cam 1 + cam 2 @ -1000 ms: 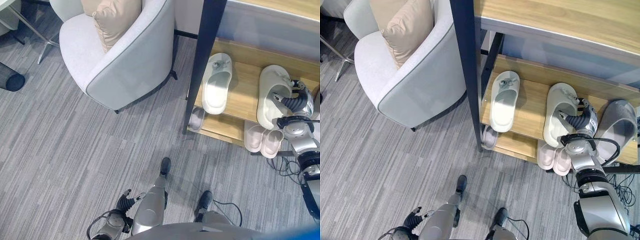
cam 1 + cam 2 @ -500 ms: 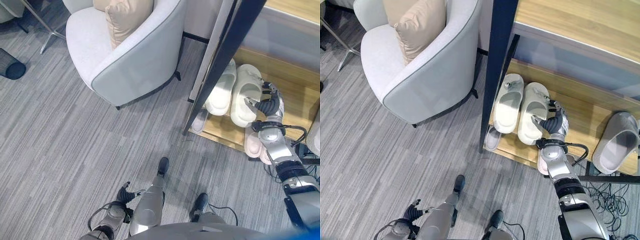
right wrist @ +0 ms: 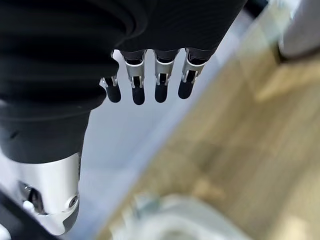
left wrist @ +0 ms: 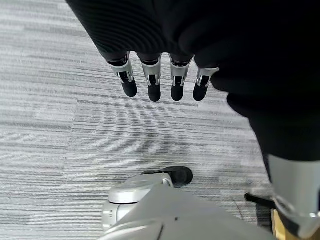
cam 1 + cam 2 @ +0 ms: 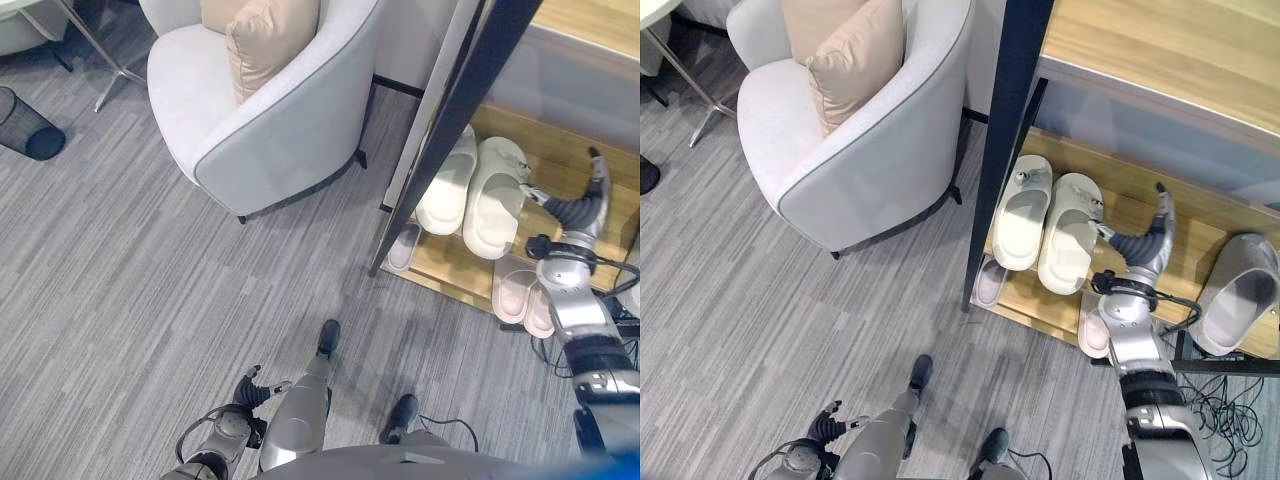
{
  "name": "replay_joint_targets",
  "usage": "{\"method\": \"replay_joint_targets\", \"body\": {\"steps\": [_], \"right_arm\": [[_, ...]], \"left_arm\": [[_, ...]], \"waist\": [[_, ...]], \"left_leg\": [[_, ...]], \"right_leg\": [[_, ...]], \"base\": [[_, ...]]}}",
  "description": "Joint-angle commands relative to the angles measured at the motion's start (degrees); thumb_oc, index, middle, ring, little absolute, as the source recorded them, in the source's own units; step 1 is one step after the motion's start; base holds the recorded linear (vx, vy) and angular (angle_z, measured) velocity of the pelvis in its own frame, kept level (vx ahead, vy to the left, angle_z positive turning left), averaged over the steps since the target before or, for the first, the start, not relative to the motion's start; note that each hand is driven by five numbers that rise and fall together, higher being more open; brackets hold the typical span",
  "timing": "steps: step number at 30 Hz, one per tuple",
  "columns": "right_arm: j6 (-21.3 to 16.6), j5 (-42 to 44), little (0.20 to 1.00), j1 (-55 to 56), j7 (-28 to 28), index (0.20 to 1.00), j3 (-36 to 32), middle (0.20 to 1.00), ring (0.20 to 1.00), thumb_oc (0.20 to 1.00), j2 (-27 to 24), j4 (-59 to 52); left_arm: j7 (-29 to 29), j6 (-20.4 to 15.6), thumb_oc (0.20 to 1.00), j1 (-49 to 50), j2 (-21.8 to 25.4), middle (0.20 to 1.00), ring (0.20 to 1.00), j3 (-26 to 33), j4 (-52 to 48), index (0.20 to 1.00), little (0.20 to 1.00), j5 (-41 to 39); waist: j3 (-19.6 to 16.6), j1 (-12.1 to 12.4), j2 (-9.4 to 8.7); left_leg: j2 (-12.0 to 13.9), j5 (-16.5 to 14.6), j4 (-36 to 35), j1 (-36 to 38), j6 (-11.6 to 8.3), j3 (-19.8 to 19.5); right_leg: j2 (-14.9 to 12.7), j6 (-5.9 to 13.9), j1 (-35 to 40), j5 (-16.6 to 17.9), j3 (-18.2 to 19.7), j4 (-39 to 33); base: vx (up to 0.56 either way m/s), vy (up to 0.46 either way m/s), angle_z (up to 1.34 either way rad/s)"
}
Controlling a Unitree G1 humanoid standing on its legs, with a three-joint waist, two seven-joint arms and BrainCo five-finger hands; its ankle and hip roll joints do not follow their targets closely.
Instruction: Arrange the slippers neatly on the shoe rack.
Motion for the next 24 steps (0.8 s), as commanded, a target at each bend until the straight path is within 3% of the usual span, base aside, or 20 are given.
{"method": "replay_joint_targets", "body": {"steps": [1,6,13,20,24], "right_arm": [[-2.3,-1.7,1.000,1.5,-1.6,1.000,-1.0,1.000,1.000,1.000,-3.0,-4.0],[1.6,-7.2,1.000,5.2,-1.0,1.000,-3.4,1.000,1.000,1.000,-6.9,-4.7],[4.2,-7.7,1.000,9.6,-2.6,1.000,-7.2,1.000,1.000,1.000,-7.2,0.1],[3.9,-1.9,1.000,9.9,-1.8,1.000,-6.8,1.000,1.000,1.000,-6.1,8.1],[2.0,6.0,1.000,8.3,2.1,1.000,-3.8,1.000,1.000,1.000,-4.3,13.3]], "left_arm": [[-0.4,0.4,1.000,-1.1,-2.4,1.000,1.000,0.1,5.3,1.000,1.000,-0.9],[-1.0,0.4,1.000,-0.1,-2.4,1.000,1.000,0.9,5.1,1.000,1.000,-0.6],[-1.5,0.6,1.000,0.4,-2.4,1.000,1.000,0.8,4.8,1.000,1.000,-0.4],[-1.4,0.9,1.000,0.8,-2.4,1.000,1.000,0.2,4.7,1.000,1.000,-0.9],[-1.4,1.2,1.000,1.5,-2.8,1.000,1.000,-0.2,5.4,1.000,1.000,-1.7]], "waist": [[-1.7,0.1,0.66],[-2.0,-1.1,1.18],[-2.3,-2.7,1.97],[-2.8,-3.4,2.75],[-2.9,-3.7,2.95]], "left_leg": [[0.8,-9.0,0.3,2.9,-2.10,-0.8],[1.2,-9.1,0.3,3.4,-2.08,0.0],[1.3,-9.6,0.3,4.6,-1.76,0.9],[1.1,-10.0,0.3,5.4,-1.62,1.4],[1.0,-10.0,0.3,5.4,-1.48,1.7]], "right_leg": [[-2.2,2.19,-3.1,2.7,3.0,0.4],[-2.0,2.07,-3.2,2.6,3.9,0.4],[-1.8,1.91,-2.8,2.3,5.1,0.4],[-2.0,1.88,-2.3,2.3,5.5,0.4],[-2.2,1.86,-2.5,2.6,5.7,0.4]], "base": [[0.00,-0.012,-0.12],[0.01,-0.028,-0.08],[0.01,-0.015,-0.07],[0.01,-0.004,-0.07],[0.00,0.000,0.00]]}}
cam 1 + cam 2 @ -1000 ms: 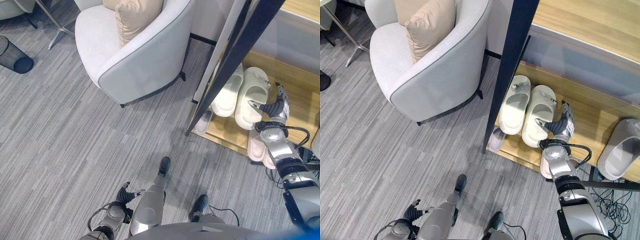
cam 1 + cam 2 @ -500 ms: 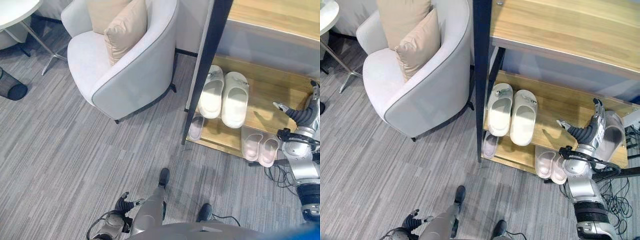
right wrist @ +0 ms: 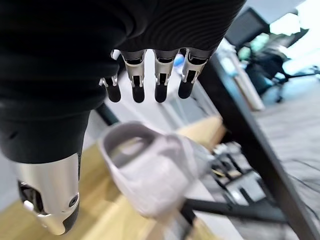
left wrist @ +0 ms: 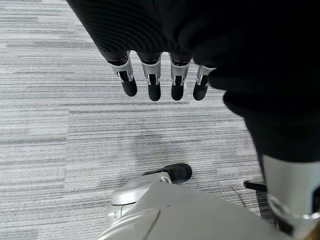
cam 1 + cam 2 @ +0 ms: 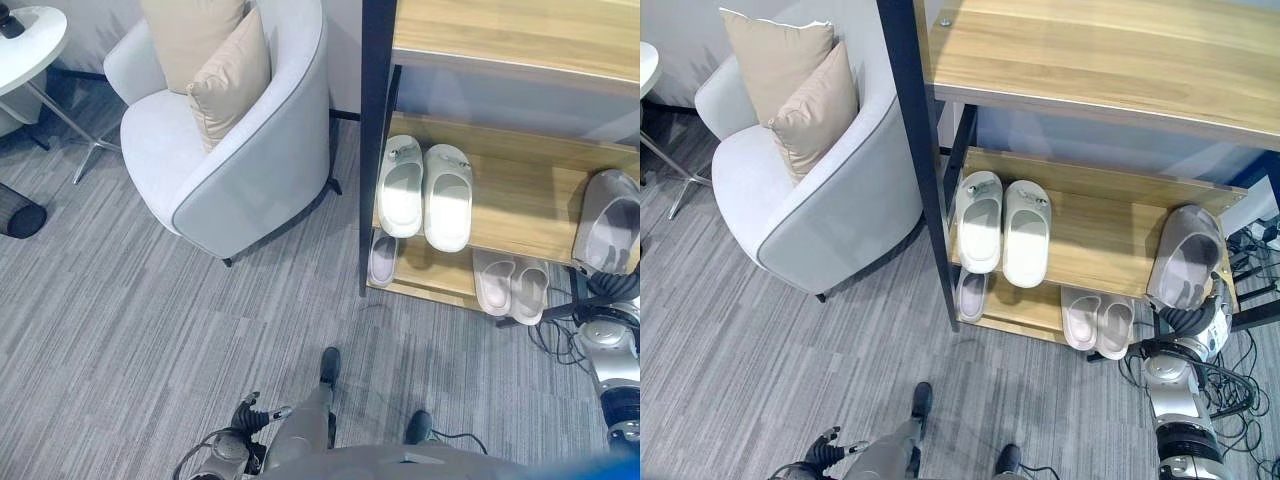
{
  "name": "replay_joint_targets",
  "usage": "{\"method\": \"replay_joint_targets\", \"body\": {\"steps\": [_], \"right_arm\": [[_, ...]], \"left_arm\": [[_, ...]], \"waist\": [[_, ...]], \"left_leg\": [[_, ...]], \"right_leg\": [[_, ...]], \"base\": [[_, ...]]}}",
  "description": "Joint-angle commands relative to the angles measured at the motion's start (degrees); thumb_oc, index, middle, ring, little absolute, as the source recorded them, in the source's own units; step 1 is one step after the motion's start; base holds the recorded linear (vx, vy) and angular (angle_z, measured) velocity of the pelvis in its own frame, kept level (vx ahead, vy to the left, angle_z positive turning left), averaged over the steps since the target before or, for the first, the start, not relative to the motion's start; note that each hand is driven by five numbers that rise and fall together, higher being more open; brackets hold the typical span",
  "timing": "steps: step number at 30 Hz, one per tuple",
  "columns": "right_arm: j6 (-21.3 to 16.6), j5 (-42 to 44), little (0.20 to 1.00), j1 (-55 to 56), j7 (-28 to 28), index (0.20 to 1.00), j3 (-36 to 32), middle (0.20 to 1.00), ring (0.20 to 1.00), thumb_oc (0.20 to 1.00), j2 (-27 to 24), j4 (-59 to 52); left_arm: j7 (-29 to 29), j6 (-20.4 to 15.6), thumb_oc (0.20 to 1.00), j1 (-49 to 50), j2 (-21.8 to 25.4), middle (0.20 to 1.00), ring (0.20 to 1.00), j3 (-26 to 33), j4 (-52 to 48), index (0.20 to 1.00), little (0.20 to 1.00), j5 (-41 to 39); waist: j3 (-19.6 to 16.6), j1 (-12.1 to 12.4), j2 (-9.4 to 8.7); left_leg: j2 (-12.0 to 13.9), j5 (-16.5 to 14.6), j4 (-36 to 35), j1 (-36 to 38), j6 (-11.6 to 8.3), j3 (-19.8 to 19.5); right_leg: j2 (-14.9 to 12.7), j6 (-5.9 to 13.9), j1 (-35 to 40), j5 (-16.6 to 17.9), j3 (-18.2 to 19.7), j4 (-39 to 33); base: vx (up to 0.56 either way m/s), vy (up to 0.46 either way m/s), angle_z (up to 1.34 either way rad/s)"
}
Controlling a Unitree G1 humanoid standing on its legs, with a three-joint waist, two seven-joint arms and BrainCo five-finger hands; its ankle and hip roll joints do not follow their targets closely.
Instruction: Arrange the slippers neatly on the shoe rack.
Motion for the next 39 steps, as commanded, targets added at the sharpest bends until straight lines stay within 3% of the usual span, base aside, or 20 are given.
{"method": "replay_joint_targets", "body": {"steps": [1,17,27,34,39], "right_arm": [[-3.4,4.8,1.000,-1.7,1.8,1.000,1.1,1.000,1.000,1.000,-2.3,-1.9],[-7.7,16.4,1.000,-6.3,13.2,1.000,9.4,1.000,1.000,1.000,-0.5,2.1],[-8.9,16.6,1.000,-6.5,17.5,1.000,13.5,1.000,1.000,1.000,3.0,2.1],[-10.1,13.7,1.000,-6.3,14.3,1.000,10.6,1.000,1.000,1.000,1.7,-2.3],[-4.5,-6.3,1.000,-7.3,4.3,1.000,7.4,1.000,1.000,1.000,-6.1,-8.6]], "left_arm": [[-0.3,0.7,1.000,-1.5,-1.7,1.000,1.000,-1.4,4.3,1.000,1.000,-0.7],[-0.8,0.5,1.000,-2.3,-0.9,1.000,1.000,-2.3,4.6,1.000,1.000,-1.1],[-1.8,0.5,1.000,-2.1,-0.3,1.000,1.000,-1.7,5.1,1.000,1.000,-0.2],[-2.0,0.5,1.000,-2.2,-0.4,1.000,1.000,-1.4,5.2,1.000,1.000,0.4],[-1.6,0.3,1.000,-2.6,-0.6,1.000,1.000,-0.9,4.5,1.000,1.000,2.3]], "waist": [[0.3,0.9,0.11],[-0.1,0.9,-0.91],[-0.8,1.6,-1.48],[-1.0,1.5,-1.64],[-0.3,1.7,-1.50]], "left_leg": [[0.3,-9.6,0.4,3.7,-1.55,-1.2],[0.2,-9.8,0.4,4.4,-1.51,-0.8],[0.1,-9.7,0.4,5.1,-1.63,-1.3],[0.2,-9.7,0.4,5.0,-1.60,-1.4],[0.2,-9.6,0.4,4.1,-1.51,-1.6]], "right_leg": [[-1.9,1.75,-2.4,2.4,2.5,0.4],[-2.0,1.79,-2.1,2.8,2.6,0.4],[-1.9,1.59,-1.1,2.7,1.9,0.4],[-1.9,1.57,-1.2,2.8,1.8,0.4],[-1.8,1.66,-2.1,2.7,2.0,0.4]], "base": [[0.00,0.000,0.00],[0.00,0.001,0.00],[0.00,0.003,0.00],[0.00,0.005,0.02],[0.01,-0.004,0.02]]}}
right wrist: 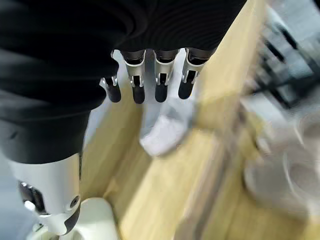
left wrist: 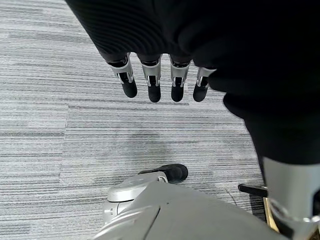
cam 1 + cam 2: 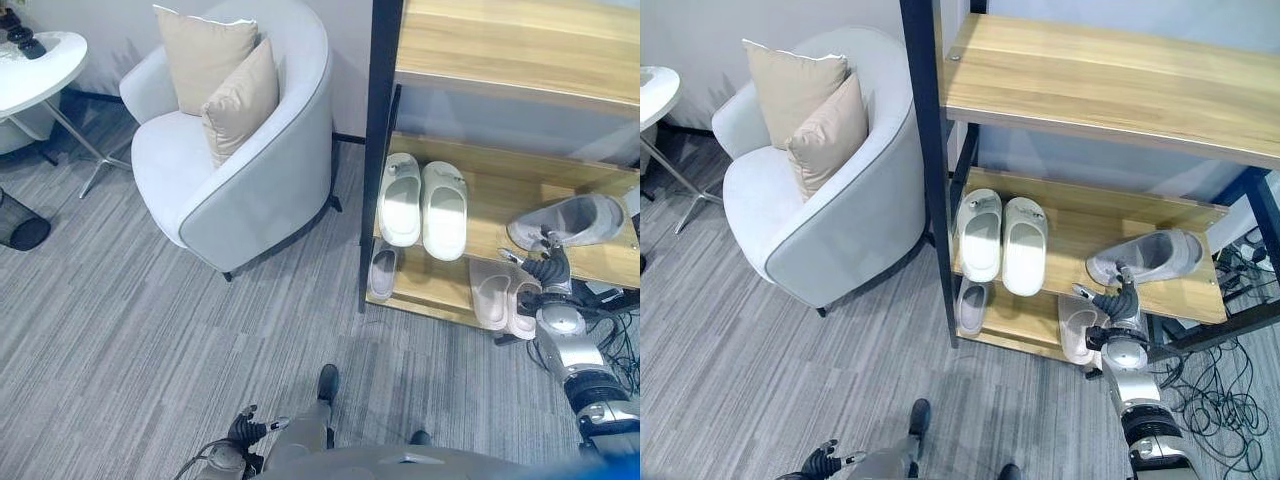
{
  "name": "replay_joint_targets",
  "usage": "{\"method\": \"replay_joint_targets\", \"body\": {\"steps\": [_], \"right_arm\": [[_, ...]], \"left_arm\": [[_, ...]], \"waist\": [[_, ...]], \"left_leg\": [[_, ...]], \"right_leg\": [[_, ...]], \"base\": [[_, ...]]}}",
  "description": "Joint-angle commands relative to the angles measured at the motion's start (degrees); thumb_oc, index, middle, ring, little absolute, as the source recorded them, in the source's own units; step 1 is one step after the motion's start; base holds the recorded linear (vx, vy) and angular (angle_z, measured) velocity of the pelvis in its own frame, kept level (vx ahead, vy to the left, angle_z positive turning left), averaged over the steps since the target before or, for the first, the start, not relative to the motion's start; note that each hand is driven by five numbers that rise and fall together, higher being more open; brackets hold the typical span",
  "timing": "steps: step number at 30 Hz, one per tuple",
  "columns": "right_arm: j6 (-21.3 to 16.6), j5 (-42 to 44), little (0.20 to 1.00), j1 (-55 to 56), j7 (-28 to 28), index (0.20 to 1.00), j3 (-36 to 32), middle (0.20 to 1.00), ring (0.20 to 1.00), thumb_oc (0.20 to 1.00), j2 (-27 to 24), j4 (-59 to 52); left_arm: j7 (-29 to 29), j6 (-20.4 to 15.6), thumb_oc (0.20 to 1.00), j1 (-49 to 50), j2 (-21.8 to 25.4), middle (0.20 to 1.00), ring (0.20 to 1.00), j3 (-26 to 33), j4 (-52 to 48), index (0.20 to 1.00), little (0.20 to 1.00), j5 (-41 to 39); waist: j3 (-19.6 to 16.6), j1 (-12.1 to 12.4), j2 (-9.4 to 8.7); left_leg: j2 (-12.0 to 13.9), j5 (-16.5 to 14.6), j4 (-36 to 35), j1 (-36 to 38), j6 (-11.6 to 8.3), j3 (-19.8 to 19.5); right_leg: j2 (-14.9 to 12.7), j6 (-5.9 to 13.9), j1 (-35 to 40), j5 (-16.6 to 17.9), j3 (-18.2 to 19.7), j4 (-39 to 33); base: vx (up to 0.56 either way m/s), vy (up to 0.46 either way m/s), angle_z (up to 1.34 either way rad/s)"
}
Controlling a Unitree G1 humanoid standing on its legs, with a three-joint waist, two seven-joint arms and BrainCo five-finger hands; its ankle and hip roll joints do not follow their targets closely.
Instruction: Arrange the slippers neatly on the shoe rack.
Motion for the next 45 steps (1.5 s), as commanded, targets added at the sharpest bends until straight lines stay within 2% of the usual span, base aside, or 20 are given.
{"method": "replay_joint_targets", "body": {"steps": [1,2,4,5,10,13,15,19,23,31,38,45], "right_arm": [[0.8,-8.2,1.000,-3.0,-6.8,1.000,-4.0,1.000,1.000,1.000,-3.1,-5.0],[2.5,-10.0,1.000,-4.3,-9.6,1.000,-5.7,1.000,1.000,1.000,-4.1,-4.7],[3.2,-10.6,1.000,-4.8,-10.7,1.000,-6.0,1.000,1.000,1.000,-4.5,-4.1],[5.9,-12.4,1.000,-6.1,-11.4,1.000,-6.6,1.000,1.000,1.000,-5.3,-4.8],[8.0,-12.1,1.000,-7.7,-11.2,1.000,-6.1,1.000,1.000,1.000,-5.5,-3.1],[9.4,-11.1,1.000,-9.6,-13.1,1.000,-7.1,1.000,1.000,1.000,-6.3,-0.6],[9.4,-10.8,1.000,-9.8,-13.8,1.000,-7.6,1.000,1.000,1.000,-6.4,-0.5],[9.6,-10.3,1.000,-10.7,-19.1,1.000,-11.1,1.000,1.000,1.000,-7.6,1.7],[9.6,-8.5,1.000,-12.0,-20.1,1.000,-11.5,1.000,1.000,1.000,-8.9,4.3],[7.8,-1.7,1.000,-18.6,-18.8,1.000,-9.3,1.000,1.000,1.000,-13.0,11.3],[5.6,4.7,1.000,-24.1,-17.5,1.000,-6.5,1.000,1.000,1.000,-12.3,14.5],[4.7,7.1,1.000,-25.3,-16.0,1.000,-5.5,1.000,1.000,1.000,-11.4,15.0]], "left_arm": [[-0.1,-0.4,1.000,-3.4,-0.7,1.000,1.000,-0.8,3.4,1.000,1.000,2.3],[0.2,-0.5,1.000,-4.0,-0.6,1.000,1.000,-0.6,3.6,1.000,1.000,2.2],[0.4,-0.6,1.000,-4.0,-0.6,1.000,1.000,-0.7,3.7,1.000,1.000,2.2],[0.7,-0.5,1.000,-3.9,-0.7,1.000,1.000,-0.8,3.4,1.000,1.000,1.8],[0.8,-0.4,1.000,-4.2,-0.8,1.000,1.000,-1.0,3.1,1.000,1.000,0.5],[1.1,-0.5,1.000,-4.2,-0.6,1.000,1.000,-1.4,2.3,1.000,1.000,-0.9],[1.1,-0.5,1.000,-4.2,-0.6,1.000,1.000,-1.4,2.2,1.000,1.000,-1.1],[1.6,-1.0,1.000,-4.7,-0.5,1.000,1.000,-1.7,1.7,1.000,1.000,-1.5],[1.9,-1.3,1.000,-4.7,-0.7,1.000,1.000,-2.4,1.7,1.000,1.000,-1.8],[2.1,-1.7,1.000,-5.3,-0.5,1.000,1.000,-3.0,2.0,1.000,1.000,-4.0],[3.0,-1.9,1.000,-6.5,0.0,1.000,1.000,-2.4,3.0,1.000,1.000,-6.5],[3.6,-2.3,1.000,-8.1,0.5,1.000,1.000,-2.4,2.7,1.000,1.000,-7.4]], "waist": [[2.6,0.9,-0.56],[3.2,0.8,-0.17],[3.3,0.8,-0.04],[3.7,0.8,0.19],[4.4,0.9,0.48],[5.3,0.8,1.16],[5.4,0.9,1.25],[6.1,1.1,1.92],[6.4,1.4,2.14],[7.8,1.2,2.64],[8.8,1.3,2.26],[9.2,1.2,1.60]], "left_leg": [[0.3,-9.2,0.4,3.4,-1.03,-1.3],[0.3,-9.1,0.4,2.9,-1.02,-1.1],[0.3,-9.0,0.4,2.7,-1.00,-1.0],[0.2,-8.9,0.4,2.3,-0.91,-0.8],[0.2,-8.7,0.4,1.4,-0.91,-0.5],[0.0,-8.5,0.4,0.3,-1.03,-0.3],[0.0,-8.5,0.4,0.1,-1.06,-0.3],[-0.2,-8.2,0.4,-1.1,-1.30,-0.2],[-0.2,-8.1,0.4,-1.6,-1.42,-0.3],[-0.6,-7.4,0.4,-3.6,-1.68,0.2],[-0.7,-7.4,0.4,-5.8,-1.78,1.1],[-0.8,-7.3,0.4,-7.1,-1.90,0.9]], "right_leg": [[-1.8,1.57,-3.0,2.5,2.2,0.6],[-1.8,1.61,-3.6,2.6,2.5,0.6],[-1.9,1.62,-3.8,2.6,2.6,0.6],[-1.8,1.64,-4.3,2.7,2.9,0.6],[-1.8,1.64,-5.2,2.9,3.4,0.6],[-2.0,1.60,-6.5,3.2,3.7,0.6],[-2.1,1.64,-6.7,3.3,3.7,0.6],[-2.2,1.65,-7.6,3.2,3.7,0.6],[-2.3,1.72,-8.2,3.3,3.7,0.6],[-2.7,1.91,-10.5,4.1,4.3,0.6],[-2.9,2.11,-13.7,4.8,5.8,0.6],[-3.0,2.09,-14.8,5.1,5.8,0.6]], "base": [[0.00,0.000,0.00],[0.00,-0.003,-0.03],[0.00,-0.001,-0.02],[0.00,0.000,0.00],[0.01,-0.011,-0.03],[0.03,-0.014,-0.06],[0.01,-0.003,-0.02],[0.00,-0.004,-0.01],[0.00,0.000,0.00],[0.00,0.000,0.00],[-0.01,0.002,-0.07],[0.00,0.002,-0.04]]}}
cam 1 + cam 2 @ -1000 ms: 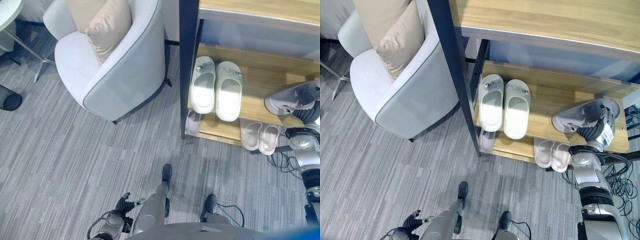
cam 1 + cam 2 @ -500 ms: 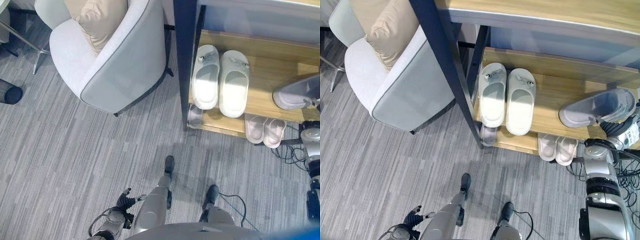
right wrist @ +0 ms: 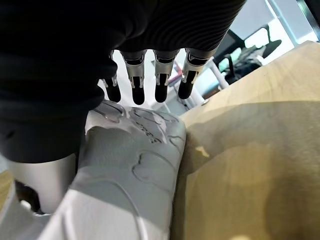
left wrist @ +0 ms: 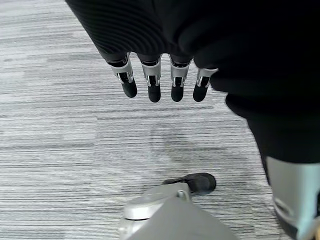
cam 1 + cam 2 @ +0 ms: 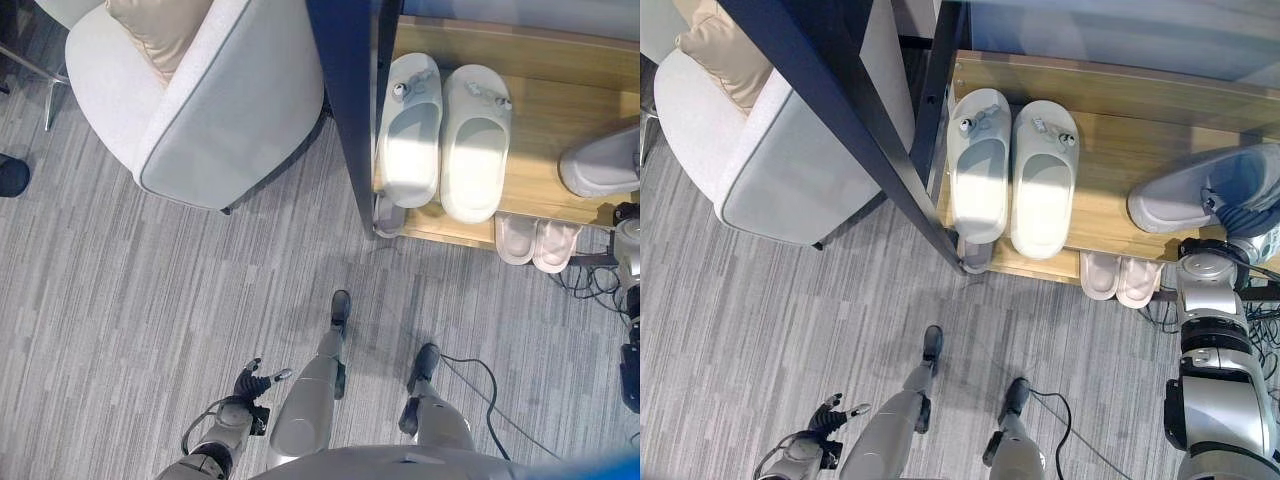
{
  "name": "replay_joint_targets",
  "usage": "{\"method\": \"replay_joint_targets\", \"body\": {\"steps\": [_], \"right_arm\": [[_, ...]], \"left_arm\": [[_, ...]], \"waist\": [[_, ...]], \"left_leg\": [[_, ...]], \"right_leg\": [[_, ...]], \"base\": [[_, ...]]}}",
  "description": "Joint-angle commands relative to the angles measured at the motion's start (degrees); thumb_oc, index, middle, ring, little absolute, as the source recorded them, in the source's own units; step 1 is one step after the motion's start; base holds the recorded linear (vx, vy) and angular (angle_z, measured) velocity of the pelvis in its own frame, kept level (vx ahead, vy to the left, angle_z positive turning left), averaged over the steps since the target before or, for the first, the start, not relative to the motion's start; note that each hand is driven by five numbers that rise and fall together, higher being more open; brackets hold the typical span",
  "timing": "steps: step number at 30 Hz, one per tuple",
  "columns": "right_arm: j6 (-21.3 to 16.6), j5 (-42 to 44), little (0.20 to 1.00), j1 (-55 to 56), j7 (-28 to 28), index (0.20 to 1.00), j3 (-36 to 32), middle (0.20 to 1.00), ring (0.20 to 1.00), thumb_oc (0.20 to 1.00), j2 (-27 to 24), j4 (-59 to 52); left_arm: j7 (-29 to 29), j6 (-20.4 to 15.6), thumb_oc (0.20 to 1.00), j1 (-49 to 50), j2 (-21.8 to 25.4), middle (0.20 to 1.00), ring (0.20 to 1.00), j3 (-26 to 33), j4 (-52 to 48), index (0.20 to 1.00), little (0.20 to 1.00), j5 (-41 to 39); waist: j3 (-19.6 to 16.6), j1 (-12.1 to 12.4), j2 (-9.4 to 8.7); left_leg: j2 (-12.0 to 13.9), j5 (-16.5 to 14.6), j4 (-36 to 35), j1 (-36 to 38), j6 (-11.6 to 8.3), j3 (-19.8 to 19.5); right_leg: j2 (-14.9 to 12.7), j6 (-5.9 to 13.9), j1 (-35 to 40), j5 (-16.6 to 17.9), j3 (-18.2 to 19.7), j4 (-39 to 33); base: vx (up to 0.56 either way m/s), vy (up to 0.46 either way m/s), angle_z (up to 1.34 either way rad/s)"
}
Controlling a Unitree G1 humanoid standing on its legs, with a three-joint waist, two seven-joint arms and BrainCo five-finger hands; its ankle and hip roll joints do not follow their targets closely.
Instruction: Arrange the slippers neatly on the shoe rack.
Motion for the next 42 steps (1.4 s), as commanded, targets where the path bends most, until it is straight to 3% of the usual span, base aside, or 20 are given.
{"method": "replay_joint_targets", "body": {"steps": [1,2,3,4,11,16,27,33,42], "right_arm": [[-2.5,1.2,1.000,-0.7,0.5,1.000,2.8,1.000,1.000,1.000,-2.4,-1.0],[-2.4,1.4,0.875,-0.9,0.8,0.875,3.2,0.875,0.875,0.875,-2.5,-0.6],[-2.2,1.2,0.504,-1.1,1.4,0.504,3.7,0.504,0.504,0.504,-2.8,0.1],[-1.9,1.1,0.200,-1.4,2.0,0.200,4.4,0.200,0.200,0.200,-3.0,1.0],[-0.3,-1.8,0.200,-4.2,5.5,0.200,9.6,0.200,0.200,0.200,-5.5,9.5],[-0.1,-4.4,0.200,-2.0,5.5,0.200,9.8,0.200,0.200,0.200,-5.4,8.9],[0.0,-13.3,0.200,6.4,2.9,0.200,6.6,0.200,0.200,0.200,-3.2,-5.2],[-3.5,-14.4,0.200,10.1,3.4,0.200,6.4,0.200,0.200,0.200,0.5,-16.6],[-8.2,-16.4,0.200,27.5,10.4,0.200,2.9,0.200,0.200,0.200,8.9,-35.0]], "left_arm": [[1.8,-0.6,1.000,-0.8,0.1,1.000,1.000,-2.1,4.9,1.000,1.000,-1.7],[1.8,-0.6,1.000,-0.9,0.1,1.000,1.000,-2.1,4.9,1.000,1.000,-1.8],[1.7,-0.6,1.000,-1.0,0.2,1.000,1.000,-2.1,4.9,1.000,1.000,-1.9],[1.8,-0.6,1.000,-1.0,0.2,1.000,1.000,-2.1,5.0,1.000,1.000,-1.9],[1.7,-0.7,1.000,-0.9,1.1,1.000,1.000,-2.6,4.8,1.000,1.000,-1.4],[2.1,-0.5,1.000,-1.4,1.0,1.000,1.000,-2.6,4.7,1.000,1.000,-0.4],[3.0,0.3,1.000,-2.3,-0.3,1.000,1.000,-1.2,4.7,1.000,1.000,1.3],[2.7,0.9,1.000,-1.9,-0.7,1.000,1.000,-0.2,4.9,1.000,1.000,1.9],[0.8,1.9,1.000,2.2,0.6,1.000,1.000,4.2,5.0,1.000,1.000,5.3]], "waist": [[-1.9,0.7,-0.66],[-1.9,0.6,-0.71],[-1.9,0.5,-0.80],[-1.9,0.5,-0.87],[-1.6,0.7,-1.25],[-1.8,0.5,-1.41],[-2.6,-0.6,-1.55],[-3.1,-1.0,-2.43],[-7.3,-1.4,-5.16]], "left_leg": [[-0.9,-7.9,0.3,2.2,-2.57,-1.2],[-0.9,-7.9,0.3,2.2,-2.58,-1.2],[-0.9,-7.8,0.3,2.2,-2.61,-1.2],[-1.0,-7.8,0.3,2.1,-2.62,-1.2],[-0.8,-7.8,0.3,2.7,-2.69,-1.4],[-0.7,-7.9,0.3,3.5,-2.68,-1.6],[-0.3,-8.5,0.3,5.4,-2.08,-1.3],[0.2,-8.7,0.3,6.7,-1.93,-1.0],[1.7,-11.3,0.3,15.3,-1.34,-1.1]], "right_leg": [[-2.3,1.93,-4.1,4.5,3.0,0.3],[-2.3,1.92,-4.1,4.5,3.0,0.3],[-2.3,1.94,-4.1,4.6,2.9,0.3],[-2.3,1.92,-4.2,4.6,3.0,0.3],[-2.3,1.86,-3.3,4.5,2.5,0.3],[-2.4,1.88,-2.4,4.3,2.1,0.3],[-2.5,1.67,-1.1,4.2,2.8,0.3],[-1.9,1.42,-0.2,3.8,3.1,0.3],[0.1,0.70,8.7,0.8,2.1,0.4]], "base": [[0.00,0.000,0.00],[0.00,0.000,0.00],[0.00,0.000,0.00],[0.00,0.000,0.00],[0.00,0.000,0.00],[0.00,-0.002,0.03],[-0.03,0.010,-0.02],[-0.01,0.007,-0.01],[0.05,-0.021,0.02]]}}
